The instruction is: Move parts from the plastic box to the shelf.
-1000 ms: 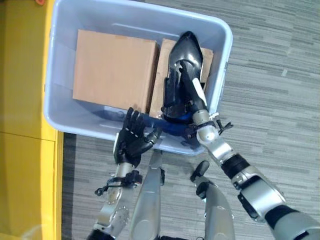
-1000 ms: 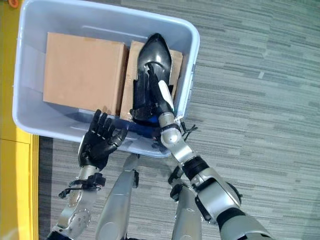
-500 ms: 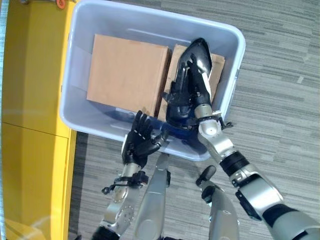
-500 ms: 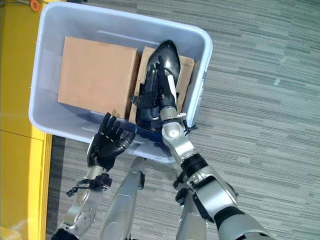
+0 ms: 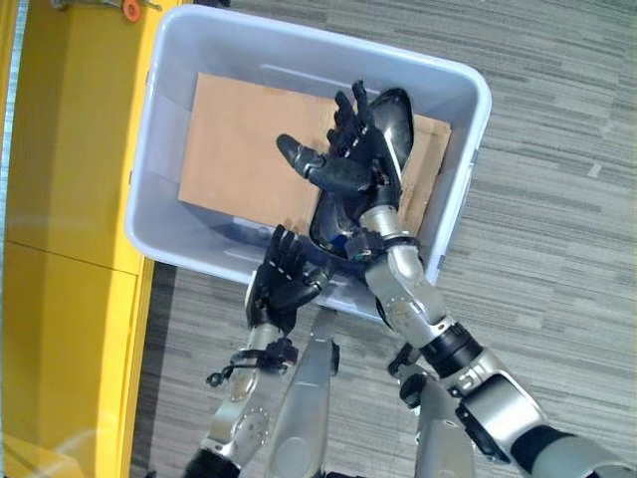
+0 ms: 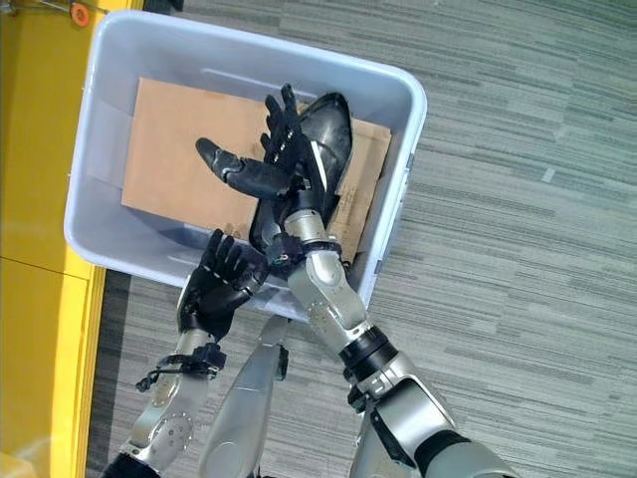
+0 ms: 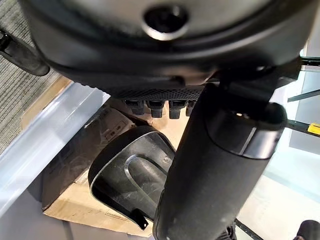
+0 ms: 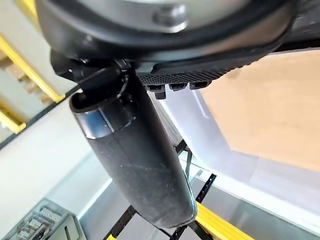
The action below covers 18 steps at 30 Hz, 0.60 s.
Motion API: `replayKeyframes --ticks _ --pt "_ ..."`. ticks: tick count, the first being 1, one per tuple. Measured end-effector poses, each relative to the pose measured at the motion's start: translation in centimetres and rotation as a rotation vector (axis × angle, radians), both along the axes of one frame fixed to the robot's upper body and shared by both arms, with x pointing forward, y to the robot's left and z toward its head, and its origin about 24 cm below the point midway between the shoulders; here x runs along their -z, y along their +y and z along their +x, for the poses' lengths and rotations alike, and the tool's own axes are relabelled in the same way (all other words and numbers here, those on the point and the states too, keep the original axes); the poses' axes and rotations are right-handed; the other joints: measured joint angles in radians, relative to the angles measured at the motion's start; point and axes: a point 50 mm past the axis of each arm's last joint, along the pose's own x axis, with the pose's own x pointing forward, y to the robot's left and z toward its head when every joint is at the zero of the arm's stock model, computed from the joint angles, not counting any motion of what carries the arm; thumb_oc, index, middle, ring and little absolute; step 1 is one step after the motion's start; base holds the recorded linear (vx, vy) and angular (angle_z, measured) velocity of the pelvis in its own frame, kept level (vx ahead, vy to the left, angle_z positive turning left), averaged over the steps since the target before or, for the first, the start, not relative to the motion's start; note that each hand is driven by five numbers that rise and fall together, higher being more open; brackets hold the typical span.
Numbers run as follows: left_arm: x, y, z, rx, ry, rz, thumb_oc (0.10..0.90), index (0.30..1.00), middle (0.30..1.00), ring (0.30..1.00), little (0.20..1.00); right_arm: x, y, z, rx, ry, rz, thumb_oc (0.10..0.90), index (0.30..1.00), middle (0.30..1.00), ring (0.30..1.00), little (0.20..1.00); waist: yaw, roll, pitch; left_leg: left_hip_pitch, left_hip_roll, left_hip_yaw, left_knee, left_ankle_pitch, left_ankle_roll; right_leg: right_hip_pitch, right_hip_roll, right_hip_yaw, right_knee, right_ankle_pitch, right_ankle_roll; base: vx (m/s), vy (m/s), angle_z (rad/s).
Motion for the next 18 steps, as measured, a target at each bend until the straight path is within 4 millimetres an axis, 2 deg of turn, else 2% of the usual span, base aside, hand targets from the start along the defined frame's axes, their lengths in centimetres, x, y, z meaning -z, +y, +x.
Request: replayKeyframes --ticks 2,5,9,11,15,18 --pt "0.0 0.0 0.0 -0.001 0.001 0.000 0.900 1.000 1.000 1.000 1.000 -0.1 -0.7 -0.3 0.012 -0.015 0.000 0.900 1.000 1.000 1.000 1.000 -0.001 -0.007 -0.001 0.000 0.000 0.001 0.000 0.000 0.000 0.001 0.000 0.001 -0.001 0.001 0.001 0.00 0.000 0.00" --pt "0.0 0.2 0.0 -0.004 0.000 0.004 0.900 1.000 1.000 1.000 1.000 -1.2 -1.5 -0.9 0.029 -0.088 -0.014 0.900 1.000 1.000 1.000 1.000 -0.008 -0.017 0.003 0.009 0.000 0.003 -0.001 0.001 0.001 0.009 0.001 0.003 -0.006 0.005 0.001 0.00 0.000 0.00" --pt "0.2 0.9 -0.2 -0.033 0.008 0.009 0.900 1.000 1.000 1.000 1.000 -2.9 -2.7 -1.8 0.081 -0.229 -0.131 0.900 1.000 1.000 1.000 1.000 -0.022 -0.049 0.003 0.027 0.000 0.007 -0.002 0.000 0.002 0.024 0.002 0.008 -0.009 0.005 0.002 0.01 -0.014 -0.03" --pt "0.2 1.8 -0.4 -0.060 0.012 0.018 0.900 1.000 1.000 1.000 1.000 -4.1 -4.2 -2.4 0.180 -0.385 -0.340 0.900 1.000 1.000 1.000 1.000 -0.031 -0.087 0.003 0.043 0.004 0.009 -0.002 0.000 0.002 0.040 0.004 0.011 -0.011 0.005 0.002 0.02 -0.042 -0.04" --pt "-0.1 2.9 -0.8 -0.077 0.006 0.038 0.900 1.000 1.000 1.000 1.000 -4.3 -5.4 -2.7 0.254 -0.506 -0.629 0.900 1.000 1.000 1.000 1.000 -0.042 -0.123 0.004 0.050 0.014 0.010 -0.003 -0.002 0.001 0.050 0.015 0.011 -0.028 0.009 -0.002 0.00 -0.032 -0.05" --pt "-0.3 3.3 -1.1 -0.087 -0.005 0.034 0.900 1.000 1.000 1.000 1.000 -4.5 -6.2 -3.1 0.290 -0.615 -0.851 0.900 1.000 1.000 1.000 1.000 -0.045 -0.135 0.006 0.049 0.018 0.011 -0.008 -0.001 0.001 0.052 0.023 0.012 -0.043 0.020 -0.004 0.00 -0.021 -0.05"
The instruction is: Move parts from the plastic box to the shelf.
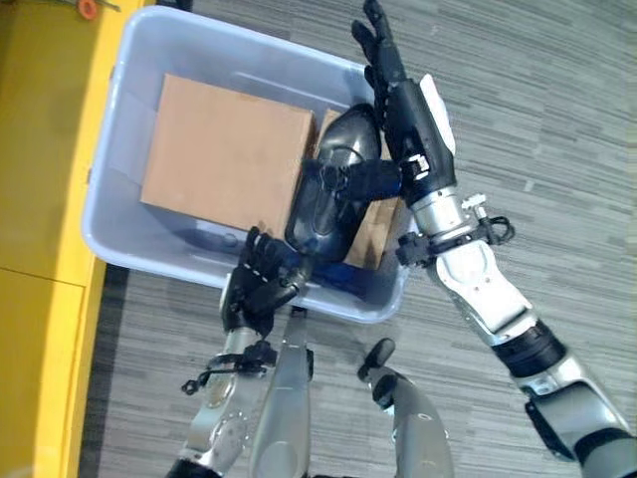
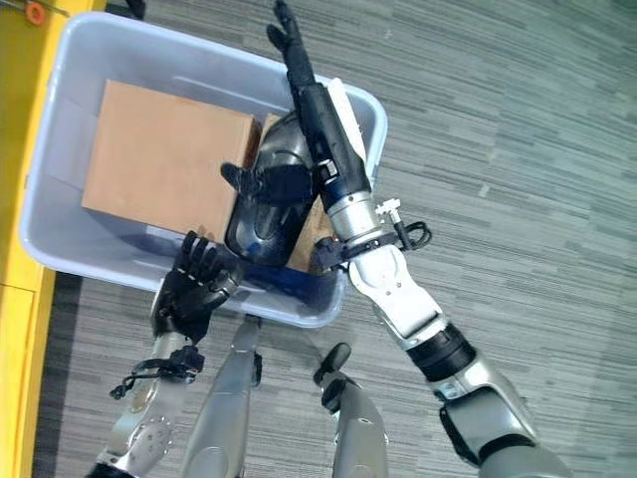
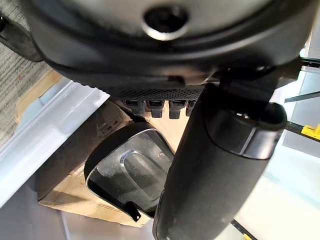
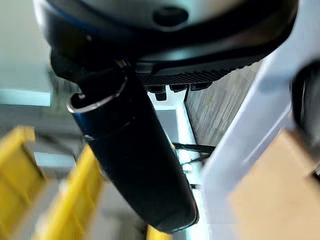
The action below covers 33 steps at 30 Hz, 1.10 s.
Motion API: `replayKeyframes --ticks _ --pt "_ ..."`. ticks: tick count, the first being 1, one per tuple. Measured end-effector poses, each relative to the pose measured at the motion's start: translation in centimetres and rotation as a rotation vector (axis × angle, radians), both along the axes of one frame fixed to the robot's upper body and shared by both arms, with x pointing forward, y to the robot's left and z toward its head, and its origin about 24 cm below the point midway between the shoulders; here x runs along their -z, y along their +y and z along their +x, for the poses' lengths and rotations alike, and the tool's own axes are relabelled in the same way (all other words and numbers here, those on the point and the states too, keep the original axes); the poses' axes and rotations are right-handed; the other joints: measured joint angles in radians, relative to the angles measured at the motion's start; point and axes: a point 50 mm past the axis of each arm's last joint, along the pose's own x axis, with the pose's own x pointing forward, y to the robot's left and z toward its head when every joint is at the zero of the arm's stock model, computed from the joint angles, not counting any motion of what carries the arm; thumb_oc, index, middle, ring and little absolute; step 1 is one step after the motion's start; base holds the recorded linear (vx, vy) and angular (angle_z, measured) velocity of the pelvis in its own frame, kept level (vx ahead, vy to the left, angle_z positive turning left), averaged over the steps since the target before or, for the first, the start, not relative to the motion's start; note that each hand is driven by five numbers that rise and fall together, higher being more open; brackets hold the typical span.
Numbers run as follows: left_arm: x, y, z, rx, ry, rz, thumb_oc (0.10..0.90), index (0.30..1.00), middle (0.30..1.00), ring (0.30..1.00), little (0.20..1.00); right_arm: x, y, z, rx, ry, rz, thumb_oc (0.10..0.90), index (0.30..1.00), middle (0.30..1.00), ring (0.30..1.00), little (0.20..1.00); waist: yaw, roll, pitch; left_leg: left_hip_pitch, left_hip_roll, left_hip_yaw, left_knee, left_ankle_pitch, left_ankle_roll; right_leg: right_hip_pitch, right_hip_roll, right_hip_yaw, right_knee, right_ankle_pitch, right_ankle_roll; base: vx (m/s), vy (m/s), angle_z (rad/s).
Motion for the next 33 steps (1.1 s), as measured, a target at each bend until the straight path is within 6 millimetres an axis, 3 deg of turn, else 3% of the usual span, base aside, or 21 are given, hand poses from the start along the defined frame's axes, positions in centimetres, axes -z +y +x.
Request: replayKeyframes --ticks 3,6,15,28,31,33 --pt "0.0 0.2 -0.3 0.003 -0.009 -0.001 0.900 1.000 1.000 1.000 1.000 0.1 0.2 -0.1 0.010 -0.036 -0.110 0.900 1.000 1.000 1.000 1.000 -0.001 -0.005 0.004 -0.001 0.002 0.009 -0.002 0.001 0.001 -0.001 0.010 0.008 -0.011 0.012 0.002 0.00 -0.042 -0.07" --pt "-0.1 0.2 -0.4 0.030 -0.027 0.004 0.900 1.000 1.000 1.000 1.000 0.5 -1.2 -0.6 0.062 -0.124 -0.448 0.900 1.000 1.000 1.000 1.000 0.013 -0.017 0.009 0.000 0.000 0.006 -0.007 0.003 0.002 0.007 0.011 0.004 -0.029 0.016 0.006 0.00 -0.029 0.03" --pt "-0.3 0.5 -0.6 0.059 -0.052 0.018 0.900 1.000 1.000 1.000 1.000 0.2 -1.9 -0.1 0.149 -0.237 -0.769 0.900 1.000 1.000 1.000 1.000 0.023 -0.031 0.016 -0.001 0.000 -0.003 -0.010 0.002 0.002 0.014 0.012 -0.007 -0.039 0.017 0.006 0.00 -0.005 0.02" --pt "-0.5 0.6 -0.9 0.071 -0.071 0.018 0.900 1.000 1.000 1.000 1.000 1.3 -2.2 0.7 0.175 -0.223 -0.900 0.900 1.000 1.000 1.000 1.000 0.026 -0.032 0.017 -0.021 -0.001 -0.006 -0.011 0.002 0.002 0.001 0.014 -0.012 -0.047 0.017 0.007 0.00 -0.001 0.00" --pt "-0.6 0.5 -1.0 0.069 -0.084 0.016 0.900 1.000 1.000 1.000 1.000 1.6 -2.9 2.4 0.256 -0.247 -1.027 0.900 1.000 1.000 1.000 1.000 0.023 -0.032 0.017 -0.032 0.000 -0.007 -0.009 0.002 0.002 -0.012 0.014 -0.012 -0.042 0.017 0.006 0.00 0.000 0.00" --pt "-1.1 0.2 -1.0 0.088 -0.115 0.014 0.900 1.000 1.000 1.000 1.000 2.1 -4.3 3.5 0.343 -0.236 -1.112 0.900 1.000 1.000 1.000 1.000 0.027 -0.032 0.017 -0.058 0.000 -0.008 -0.008 0.005 0.001 -0.043 0.010 -0.013 -0.029 0.014 0.006 0.00 0.000 0.00"
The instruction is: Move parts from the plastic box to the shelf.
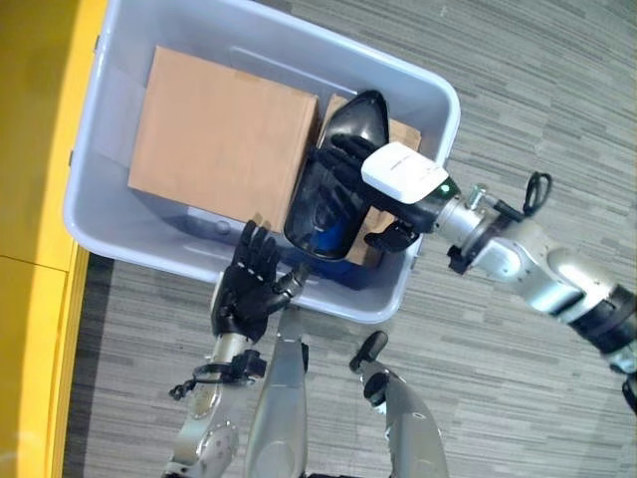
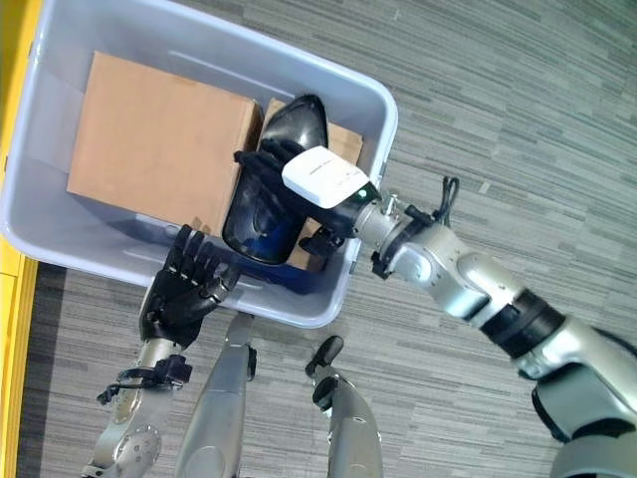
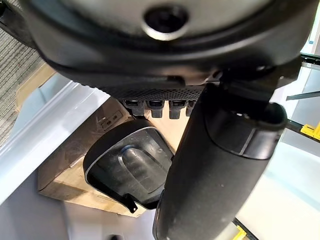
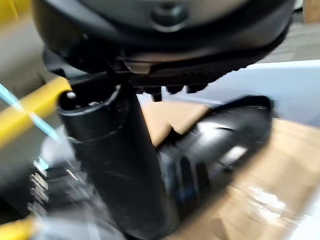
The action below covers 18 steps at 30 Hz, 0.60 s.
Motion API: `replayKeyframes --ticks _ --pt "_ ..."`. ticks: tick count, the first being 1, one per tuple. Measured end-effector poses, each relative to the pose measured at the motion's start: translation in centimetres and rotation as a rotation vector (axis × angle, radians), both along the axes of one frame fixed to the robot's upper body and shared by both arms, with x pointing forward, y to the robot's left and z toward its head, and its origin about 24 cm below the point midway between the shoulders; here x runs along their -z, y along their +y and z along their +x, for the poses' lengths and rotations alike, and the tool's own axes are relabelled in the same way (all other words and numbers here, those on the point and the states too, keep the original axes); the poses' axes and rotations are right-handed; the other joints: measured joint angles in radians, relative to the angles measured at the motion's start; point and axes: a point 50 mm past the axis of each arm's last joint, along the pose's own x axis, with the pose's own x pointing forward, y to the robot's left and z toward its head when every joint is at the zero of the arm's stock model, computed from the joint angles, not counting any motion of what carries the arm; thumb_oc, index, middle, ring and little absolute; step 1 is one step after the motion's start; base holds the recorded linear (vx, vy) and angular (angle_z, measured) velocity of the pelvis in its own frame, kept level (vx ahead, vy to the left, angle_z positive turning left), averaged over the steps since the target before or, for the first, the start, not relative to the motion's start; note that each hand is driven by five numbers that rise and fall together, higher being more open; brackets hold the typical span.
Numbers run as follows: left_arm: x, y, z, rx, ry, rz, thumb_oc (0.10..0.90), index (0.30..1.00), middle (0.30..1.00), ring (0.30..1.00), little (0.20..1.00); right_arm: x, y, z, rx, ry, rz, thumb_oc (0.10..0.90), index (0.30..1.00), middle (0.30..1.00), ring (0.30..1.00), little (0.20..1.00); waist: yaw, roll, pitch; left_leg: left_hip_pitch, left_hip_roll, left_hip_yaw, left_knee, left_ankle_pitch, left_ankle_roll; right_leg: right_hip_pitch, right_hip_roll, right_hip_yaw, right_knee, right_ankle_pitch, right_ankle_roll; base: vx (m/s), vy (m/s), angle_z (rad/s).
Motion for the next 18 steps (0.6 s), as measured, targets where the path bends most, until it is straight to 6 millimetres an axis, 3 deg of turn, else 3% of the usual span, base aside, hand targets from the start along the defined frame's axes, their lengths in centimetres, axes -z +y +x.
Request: replayKeyframes --ticks 4,10,18 --pt "-0.3 0.0 -0.3 0.007 -0.020 0.004 0.900 1.000 1.000 1.000 1.000 0.3 -0.4 0.2 0.027 -0.011 -0.038 0.900 1.000 1.000 1.000 1.000 0.001 0.001 0.000 -0.018 -0.003 0.001 -0.001 0.003 0.002 -0.019 -0.002 0.001 -0.001 0.001 0.000 0.00 0.000 0.00" --pt "-0.4 -0.2 -0.4 0.024 -0.026 0.015 0.900 1.000 1.000 1.000 1.000 -0.4 0.2 0.9 0.020 -0.143 -0.281 0.900 1.000 1.000 1.000 1.000 0.005 0.013 -0.001 -0.035 -0.004 0.001 -0.001 0.003 0.002 -0.036 -0.005 0.000 0.004 -0.001 0.003 0.00 0.000 0.00" --pt "-0.7 -0.8 -0.4 0.047 -0.051 0.012 0.900 1.000 1.000 1.000 1.000 -0.3 -0.2 1.5 0.050 -0.198 -0.352 0.900 1.000 1.000 1.000 1.000 0.022 0.030 -0.003 -0.069 -0.008 0.002 0.001 0.006 0.003 -0.081 -0.016 0.003 0.028 -0.008 0.002 0.00 0.000 0.00"
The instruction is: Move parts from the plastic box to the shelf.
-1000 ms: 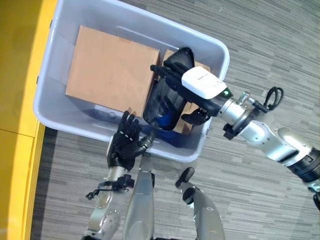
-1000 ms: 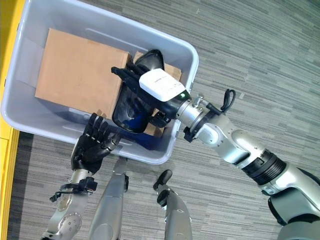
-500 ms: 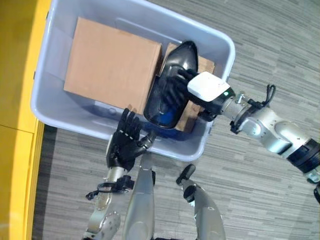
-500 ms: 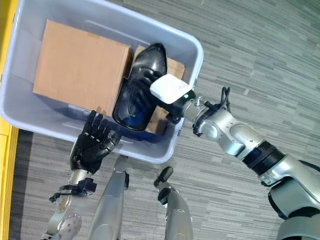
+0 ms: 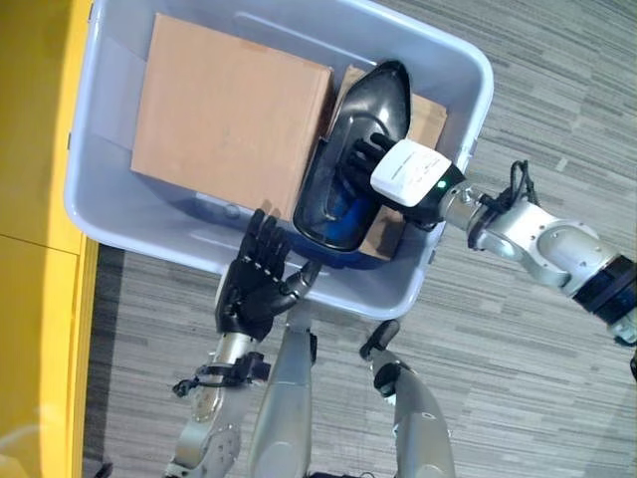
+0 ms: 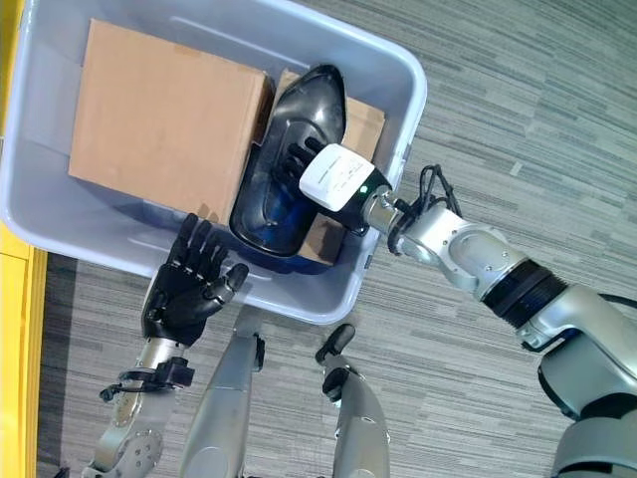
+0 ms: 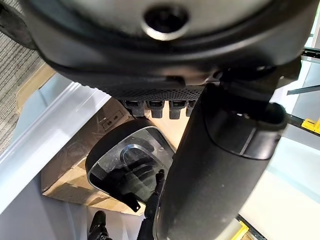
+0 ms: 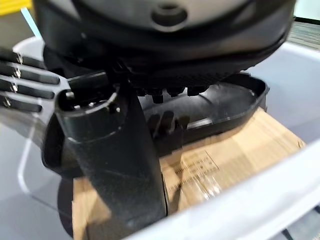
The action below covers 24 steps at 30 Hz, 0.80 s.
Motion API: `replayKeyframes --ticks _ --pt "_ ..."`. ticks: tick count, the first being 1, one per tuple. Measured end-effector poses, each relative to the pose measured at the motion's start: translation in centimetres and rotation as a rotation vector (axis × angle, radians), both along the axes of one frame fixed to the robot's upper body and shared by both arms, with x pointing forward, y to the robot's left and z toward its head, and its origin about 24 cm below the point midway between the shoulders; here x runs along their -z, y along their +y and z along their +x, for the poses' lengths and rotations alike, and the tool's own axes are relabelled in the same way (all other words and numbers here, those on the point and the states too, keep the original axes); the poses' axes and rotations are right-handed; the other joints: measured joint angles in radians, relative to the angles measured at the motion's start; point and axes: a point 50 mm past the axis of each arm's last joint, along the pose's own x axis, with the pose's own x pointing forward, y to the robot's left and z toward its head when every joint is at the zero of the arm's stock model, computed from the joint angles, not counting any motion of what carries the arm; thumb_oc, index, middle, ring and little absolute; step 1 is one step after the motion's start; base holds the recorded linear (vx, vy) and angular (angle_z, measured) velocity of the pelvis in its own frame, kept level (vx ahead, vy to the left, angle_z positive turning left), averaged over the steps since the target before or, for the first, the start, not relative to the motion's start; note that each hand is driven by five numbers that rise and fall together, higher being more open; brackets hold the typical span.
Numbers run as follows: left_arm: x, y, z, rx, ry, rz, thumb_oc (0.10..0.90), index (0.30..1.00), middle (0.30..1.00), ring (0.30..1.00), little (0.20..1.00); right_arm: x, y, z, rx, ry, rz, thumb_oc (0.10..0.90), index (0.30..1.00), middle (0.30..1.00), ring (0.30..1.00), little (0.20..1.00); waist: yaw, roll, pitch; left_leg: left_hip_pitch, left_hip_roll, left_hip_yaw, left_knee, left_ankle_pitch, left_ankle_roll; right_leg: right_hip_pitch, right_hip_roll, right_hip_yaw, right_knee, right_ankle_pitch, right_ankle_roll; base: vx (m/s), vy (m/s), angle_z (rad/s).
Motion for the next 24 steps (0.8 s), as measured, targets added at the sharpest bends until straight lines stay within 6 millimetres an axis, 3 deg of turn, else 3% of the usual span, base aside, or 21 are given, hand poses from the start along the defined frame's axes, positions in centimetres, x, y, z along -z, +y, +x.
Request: replayKeyframes --ticks 13,19,20,21,24 --pt "-0.6 -0.5 -0.2 0.013 -0.037 -0.019 0.900 1.000 1.000 1.000 1.000 0.4 -0.3 0.7 0.024 -0.048 0.027 0.900 1.000 1.000 1.000 1.000 0.000 0.017 -0.004 -0.051 -0.013 -0.003 0.002 0.010 0.003 -0.076 -0.019 0.006 0.071 -0.030 0.001 0.01 -0.003 0.02" --pt "-0.7 -0.3 -0.3 0.001 -0.045 -0.016 0.900 1.000 1.000 1.000 1.000 0.3 0.5 1.3 0.014 -0.060 0.070 0.900 1.000 1.000 1.000 1.000 -0.024 0.046 -0.031 -0.091 -0.015 -0.011 0.006 0.018 0.001 -0.135 -0.038 0.007 0.135 -0.056 -0.007 0.01 0.010 0.03" --pt "-0.7 -0.2 -0.3 -0.001 -0.046 -0.016 0.900 1.000 1.000 1.000 1.000 0.4 0.7 1.3 0.009 -0.062 0.080 0.425 0.336 0.336 0.336 0.336 -0.026 0.049 -0.034 -0.096 -0.015 -0.011 0.008 0.021 0.001 -0.144 -0.038 0.009 0.147 -0.060 -0.011 -0.01 0.033 0.00" --pt "-0.6 -0.2 -0.2 -0.003 -0.044 -0.016 0.900 1.000 1.000 1.000 1.000 0.5 0.8 1.4 0.010 -0.059 0.085 0.400 0.300 0.300 0.300 0.300 -0.028 0.053 -0.039 -0.105 -0.015 -0.012 0.014 0.021 0.001 -0.153 -0.039 0.009 0.155 -0.063 -0.014 -0.01 0.033 0.00" --pt "-0.9 0.1 -0.1 -0.016 -0.059 -0.017 0.900 1.000 1.000 1.000 1.000 0.5 1.7 1.8 -0.003 -0.066 0.100 0.400 0.300 0.300 0.300 0.300 -0.040 0.062 -0.048 -0.125 -0.013 -0.014 0.018 0.020 0.003 -0.189 -0.048 0.015 0.191 -0.075 -0.023 0.00 0.000 0.00"
